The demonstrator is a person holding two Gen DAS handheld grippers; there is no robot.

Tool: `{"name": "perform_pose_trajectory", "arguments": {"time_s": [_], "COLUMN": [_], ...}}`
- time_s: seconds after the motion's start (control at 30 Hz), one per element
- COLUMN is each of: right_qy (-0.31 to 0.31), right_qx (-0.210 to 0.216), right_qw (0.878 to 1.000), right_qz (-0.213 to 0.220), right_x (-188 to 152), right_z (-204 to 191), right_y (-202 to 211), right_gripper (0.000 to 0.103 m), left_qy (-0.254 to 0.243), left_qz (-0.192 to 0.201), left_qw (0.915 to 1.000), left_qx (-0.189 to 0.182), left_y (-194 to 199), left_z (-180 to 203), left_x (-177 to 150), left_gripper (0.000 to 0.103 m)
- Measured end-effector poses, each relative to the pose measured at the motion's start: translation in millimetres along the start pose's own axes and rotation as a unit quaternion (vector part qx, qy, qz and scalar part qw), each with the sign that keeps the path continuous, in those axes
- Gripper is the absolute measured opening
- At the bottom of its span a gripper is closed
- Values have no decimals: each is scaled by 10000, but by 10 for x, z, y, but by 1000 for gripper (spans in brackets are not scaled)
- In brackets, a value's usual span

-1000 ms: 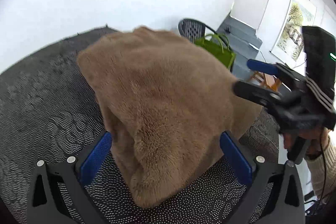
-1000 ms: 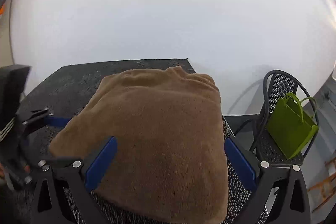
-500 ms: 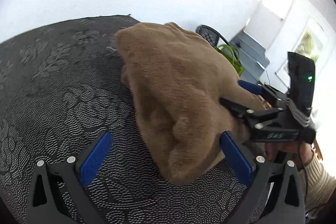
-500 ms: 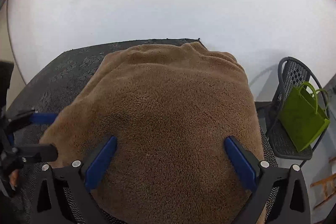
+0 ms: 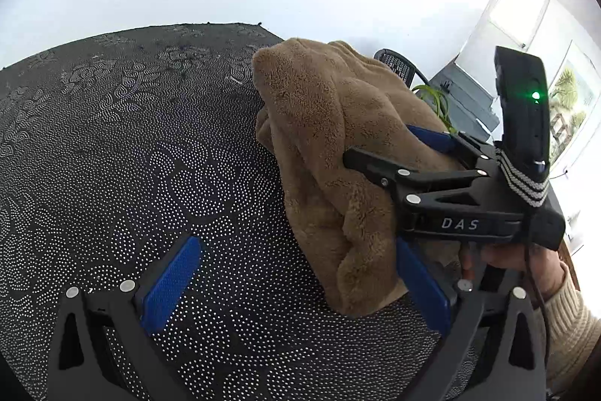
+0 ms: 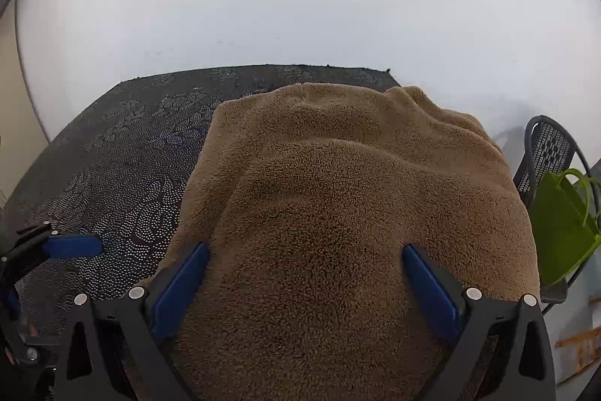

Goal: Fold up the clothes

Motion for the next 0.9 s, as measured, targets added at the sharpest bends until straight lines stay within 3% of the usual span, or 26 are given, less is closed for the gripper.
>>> {"name": "perform_pose_trajectory", "arguments": {"time_s": [0.23,0.37,0.43,0.6,0.73,0.9], "right_qy": [-105,-5,-12,-520,-529,-490], "right_qx": [62,-33,-160,-183,28,104], "right_qw": [9996,9998,9997,9978,9927,9907], "right_qz": [-252,203,198,-354,-1079,-1266], "right_x": [117,506,717,1073,1077,1027], "right_z": [45,61,150,474,516,466], "right_y": [81,225,103,-499,-1018,-1215], "right_gripper": [103,103,103,103,103,103], "left_qy": [183,259,264,336,366,381], "left_qz": [46,40,27,0,-14,-67], "left_qw": [9997,9995,9994,9991,9988,9986], "left_qx": [-129,-198,-214,-272,-310,-370], "left_y": [27,-12,-28,-51,-72,-135], "left_z": [-50,-72,-77,-117,-136,-122], "left_x": [-2,16,2,-13,-14,-6], "left_gripper": [103,103,103,103,103,103]}}
Point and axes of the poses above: each gripper's, at about its wrist camera, not at the fingertips, and y roughly against the way its jaws point, z to its right, x to its top, the point moved 2 cm from there along -y, roughly the way its jaws point, and after that the axes turned 1 degree about -y, right-handed, at the moved point
